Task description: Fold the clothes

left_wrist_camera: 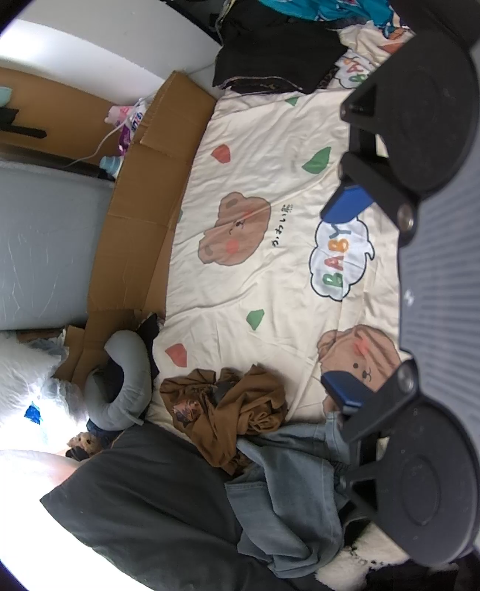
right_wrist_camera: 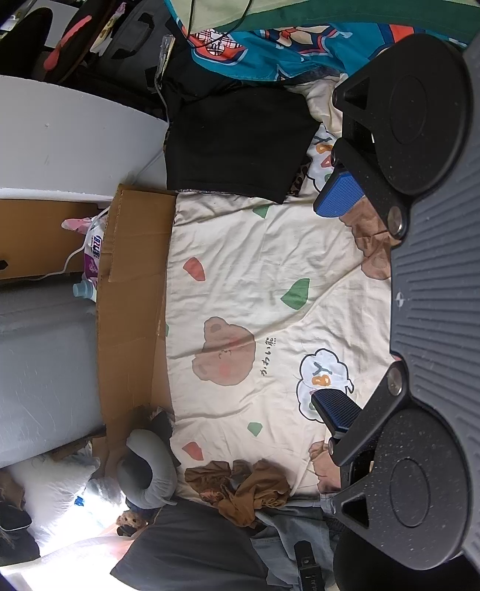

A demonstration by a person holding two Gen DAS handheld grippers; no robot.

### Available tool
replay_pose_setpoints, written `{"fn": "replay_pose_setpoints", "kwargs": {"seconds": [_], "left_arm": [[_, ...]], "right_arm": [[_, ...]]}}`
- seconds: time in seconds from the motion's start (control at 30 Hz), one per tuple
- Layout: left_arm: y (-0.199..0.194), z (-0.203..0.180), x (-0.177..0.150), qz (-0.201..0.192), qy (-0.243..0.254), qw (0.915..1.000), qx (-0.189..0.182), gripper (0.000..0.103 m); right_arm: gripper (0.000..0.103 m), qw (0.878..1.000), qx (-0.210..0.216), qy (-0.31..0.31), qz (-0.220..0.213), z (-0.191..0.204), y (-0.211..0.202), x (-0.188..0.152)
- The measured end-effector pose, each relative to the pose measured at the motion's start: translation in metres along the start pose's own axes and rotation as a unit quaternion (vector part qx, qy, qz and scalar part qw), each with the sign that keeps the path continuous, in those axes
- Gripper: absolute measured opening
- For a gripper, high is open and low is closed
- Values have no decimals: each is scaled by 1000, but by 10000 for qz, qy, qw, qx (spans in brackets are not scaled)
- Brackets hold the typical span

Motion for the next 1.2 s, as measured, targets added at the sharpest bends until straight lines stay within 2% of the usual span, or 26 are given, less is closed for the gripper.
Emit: {"fn": "replay_pose_setpoints", "kwargs": {"seconds": [0.3,0.6,0.67,0.8,1.03,1.2], "left_arm": [[2,3,0,14,12,10000,-60,89],[1,-3,4,53,217,9996,-188,95],[2,-4,4,101,231,9992,-313,95],[1,-2,8,127,318,9990,-283,97],[-11,12,23,-64,233,9990,-368,102],[-19,26,36,-225,168,9990,-351,102]], "right_arm": [[102,9999,-51,-95,41,3,0,0],[102,9993,-171,-267,214,6,3,5],[102,9993,-129,-242,237,9,3,6],[102,9994,-21,-224,281,15,2,9],[102,9993,-126,-280,207,21,-4,23],[102,9997,-152,-186,-104,25,-18,41]]}}
Point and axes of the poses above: each gripper's, at about its wrist camera, not at the fingertips, and y roughly the way its jaws point, z to its left, x to its top, the point moved 4 cm from there along y, roughly the way its jaws point, and after that the axes turned 5 degrees about -z, right-handed, at the moved point
